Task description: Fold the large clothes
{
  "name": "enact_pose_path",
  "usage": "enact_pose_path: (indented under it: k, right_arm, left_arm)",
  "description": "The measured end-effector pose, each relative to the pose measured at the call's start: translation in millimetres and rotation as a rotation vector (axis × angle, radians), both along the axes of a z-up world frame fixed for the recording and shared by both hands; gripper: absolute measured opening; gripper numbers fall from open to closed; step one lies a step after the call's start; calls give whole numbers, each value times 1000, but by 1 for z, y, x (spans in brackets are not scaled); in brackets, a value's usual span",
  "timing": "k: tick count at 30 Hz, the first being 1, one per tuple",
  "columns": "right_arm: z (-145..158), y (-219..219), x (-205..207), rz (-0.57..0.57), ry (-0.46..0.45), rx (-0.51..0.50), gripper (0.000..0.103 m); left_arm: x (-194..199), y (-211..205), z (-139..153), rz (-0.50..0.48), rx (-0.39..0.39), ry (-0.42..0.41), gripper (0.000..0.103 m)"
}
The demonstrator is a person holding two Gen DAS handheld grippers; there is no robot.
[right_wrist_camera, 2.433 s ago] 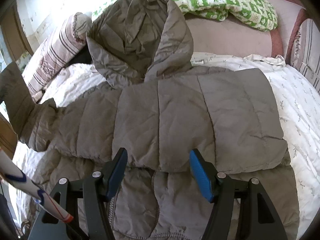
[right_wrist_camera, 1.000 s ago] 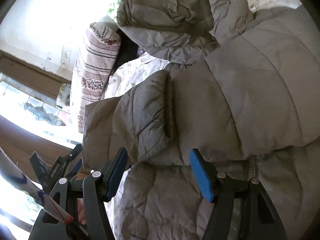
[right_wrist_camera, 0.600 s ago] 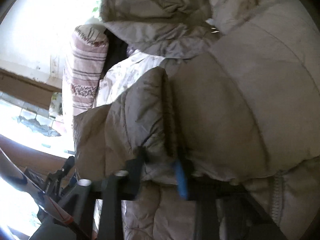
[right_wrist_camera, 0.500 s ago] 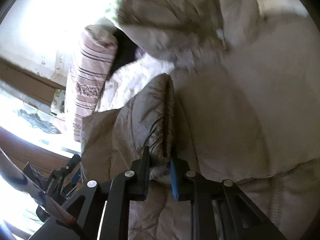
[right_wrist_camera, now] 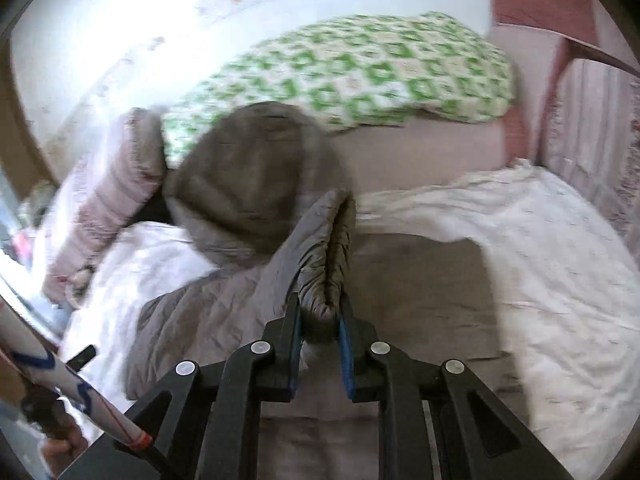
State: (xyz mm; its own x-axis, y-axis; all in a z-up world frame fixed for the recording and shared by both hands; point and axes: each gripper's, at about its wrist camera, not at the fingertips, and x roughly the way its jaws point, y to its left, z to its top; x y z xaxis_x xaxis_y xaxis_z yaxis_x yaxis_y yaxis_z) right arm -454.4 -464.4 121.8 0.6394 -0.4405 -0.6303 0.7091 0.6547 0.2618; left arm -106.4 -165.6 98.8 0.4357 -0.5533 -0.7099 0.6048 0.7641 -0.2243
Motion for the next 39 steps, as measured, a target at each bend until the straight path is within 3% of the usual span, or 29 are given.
enact_pose_path:
  k: [8,11,14,19,21,25,28,33,35,39]
  right_arm:
    - [-70,-48,-11,-84,92,134,18]
    - [-97,-55,-10,-94,132,171,19]
    - [-115,-62,-10,-99,143,209,23]
    - [-104,-55,-21,-85,122,228,34]
    - [-93,-43,-31,-70,80,221,40]
    - [-76,-13,-34,1,64,156,42]
    - [-73,12,-33,60,64,99,48]
    - [-91,25,-7,95,87,3,48]
    - [-97,20,9,117,80,26,48]
    - [-121,8,32,129,170,62,48]
  left_arm:
    - [-28,-51,-33,-97,147,-27,79]
    - [-35,-64,-47,-105,234,-46,79]
    - [-34,-67,-57,-109,268,-24,79]
    - [-38,-66,-50,-102,274,-65,79]
    - [-44,-62,-35,-106,221,-97,79]
    - [-61,-64,-15,-151,140,-148,79]
    - [-76,-77,-20,-192,164,-168,79]
    - [-91,-94,-36,-211,221,-169,79]
    - [-93,-99,-42,-212,247,-173,80]
    - [-90,-104,-55,-194,295,-156,88]
